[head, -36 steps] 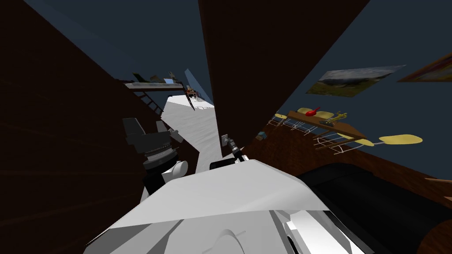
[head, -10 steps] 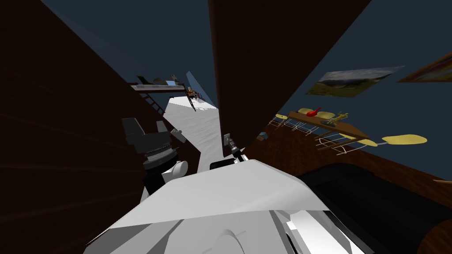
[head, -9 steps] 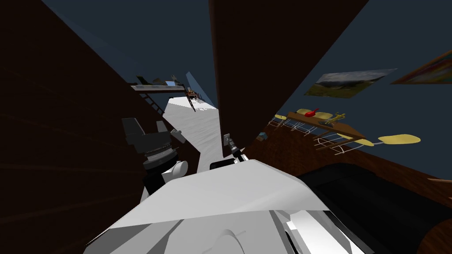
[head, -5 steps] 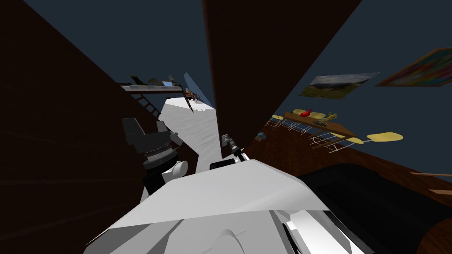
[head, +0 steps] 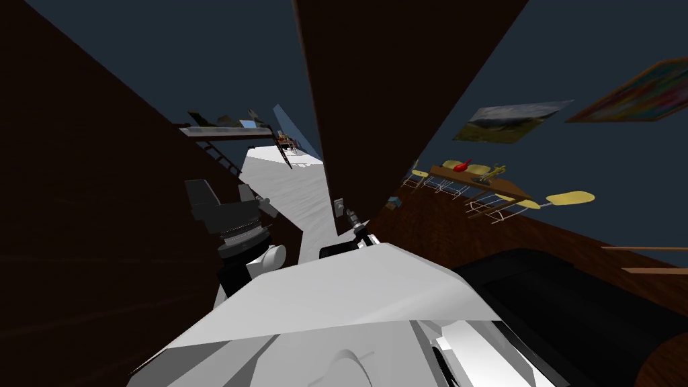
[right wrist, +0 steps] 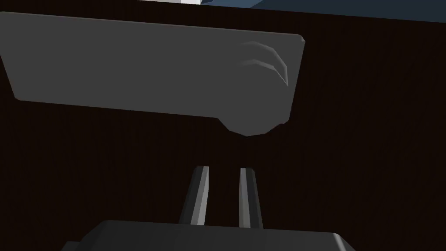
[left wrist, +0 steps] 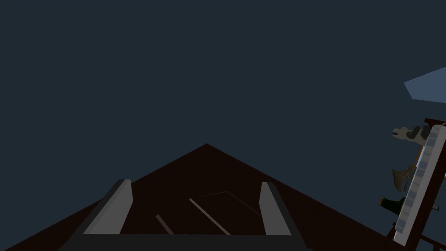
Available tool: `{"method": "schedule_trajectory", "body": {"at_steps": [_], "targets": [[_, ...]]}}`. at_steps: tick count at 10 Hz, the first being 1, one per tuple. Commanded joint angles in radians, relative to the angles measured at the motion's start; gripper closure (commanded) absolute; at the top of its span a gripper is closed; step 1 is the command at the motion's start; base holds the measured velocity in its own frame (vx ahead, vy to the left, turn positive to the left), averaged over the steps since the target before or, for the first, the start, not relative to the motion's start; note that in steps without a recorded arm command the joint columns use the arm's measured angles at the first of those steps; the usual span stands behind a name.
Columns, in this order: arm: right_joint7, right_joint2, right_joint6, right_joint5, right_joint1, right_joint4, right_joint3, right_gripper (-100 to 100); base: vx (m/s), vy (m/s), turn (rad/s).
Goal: Push the door open
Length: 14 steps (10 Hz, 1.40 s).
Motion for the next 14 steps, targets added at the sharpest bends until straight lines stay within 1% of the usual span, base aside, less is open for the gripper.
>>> {"method": "schedule_trajectory", "body": {"at_steps": [1,2,3,4,5,7,9,11,12,13,14], "targets": [[-0.010,0.004,0.010,0.003,0.023,-0.031,0.010,-100,-0.225,0.017,-0.037],[-0.014,0.007,0.013,0.005,0.033,-0.044,0.015,-100,-0.222,0.025,-0.037],[-0.020,0.014,0.019,0.007,0.048,-0.064,0.021,-100,-0.236,0.025,-0.037],[-0.015,0.012,0.015,0.006,0.038,-0.050,0.017,-100,-0.109,0.011,-0.010],[-0.013,0.006,0.017,0.004,0.027,-0.043,0.013,-100,0.064,0.009,0.024],[-0.010,0.006,0.019,0.003,0.020,-0.039,0.010,-100,0.152,0.064,0.012],[-0.006,0.013,0.021,0.001,0.004,-0.028,0.004,-100,0.188,0.057,0.017],[-0.002,0.027,0.024,-0.001,-0.010,-0.019,-0.002,-100,0.179,0.043,0.016],[-0.003,0.022,0.024,0.000,-0.005,-0.024,0.000,-100,0.083,0.018,0.003],[-0.003,0.022,0.024,0.000,-0.005,-0.024,0.000,100,-0.010,-0.002,-0.004],[-0.003,0.022,0.024,0.000,-0.005,-0.024,0.000,100,-0.027,-0.009,0.004]]}}
